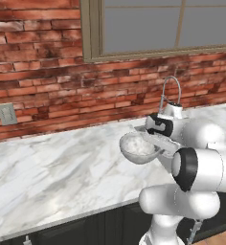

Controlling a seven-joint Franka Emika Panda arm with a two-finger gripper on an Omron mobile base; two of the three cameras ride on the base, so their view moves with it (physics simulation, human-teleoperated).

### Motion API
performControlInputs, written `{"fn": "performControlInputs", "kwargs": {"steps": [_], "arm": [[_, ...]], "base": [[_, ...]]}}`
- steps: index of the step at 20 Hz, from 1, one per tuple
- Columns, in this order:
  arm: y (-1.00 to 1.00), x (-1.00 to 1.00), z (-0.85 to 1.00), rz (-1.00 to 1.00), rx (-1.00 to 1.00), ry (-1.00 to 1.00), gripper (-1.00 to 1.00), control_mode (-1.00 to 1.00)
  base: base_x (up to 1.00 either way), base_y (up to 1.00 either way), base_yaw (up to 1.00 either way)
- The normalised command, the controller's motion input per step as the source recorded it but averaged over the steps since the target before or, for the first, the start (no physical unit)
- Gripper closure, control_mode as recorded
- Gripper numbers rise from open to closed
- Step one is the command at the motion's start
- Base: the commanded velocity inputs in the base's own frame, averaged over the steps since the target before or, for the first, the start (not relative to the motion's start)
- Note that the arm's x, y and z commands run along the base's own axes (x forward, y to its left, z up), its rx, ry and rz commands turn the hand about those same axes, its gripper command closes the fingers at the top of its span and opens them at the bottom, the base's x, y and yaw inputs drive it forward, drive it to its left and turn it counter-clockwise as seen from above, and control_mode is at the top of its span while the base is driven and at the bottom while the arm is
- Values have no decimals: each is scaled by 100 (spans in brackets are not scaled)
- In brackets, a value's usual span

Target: Pick the cup and bowl from the counter and place them on the counter next to the sink.

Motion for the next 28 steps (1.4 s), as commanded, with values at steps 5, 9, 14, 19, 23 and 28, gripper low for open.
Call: {"fn": "performControlInputs", "kwargs": {"steps": [5, 9, 14, 19, 23, 28], "arm": [[0, 7, -51, 0, 0, 7, 100, -100], [0, 1, -38, 0, 0, 3, 100, -100], [0, 0, 0, 0, 0, 1, -100, -100], [0, 0, 0, 0, 0, 1, -100, -100], [0, -8, 7, -1, 0, 2, -100, -100], [0, -58, 45, 0, 0, -9, -100, -100]], "base": [[0, 0, 0], [0, 0, 0], [0, 0, 0], [0, 0, 0], [0, 0, 0], [0, 0, 0]]}}
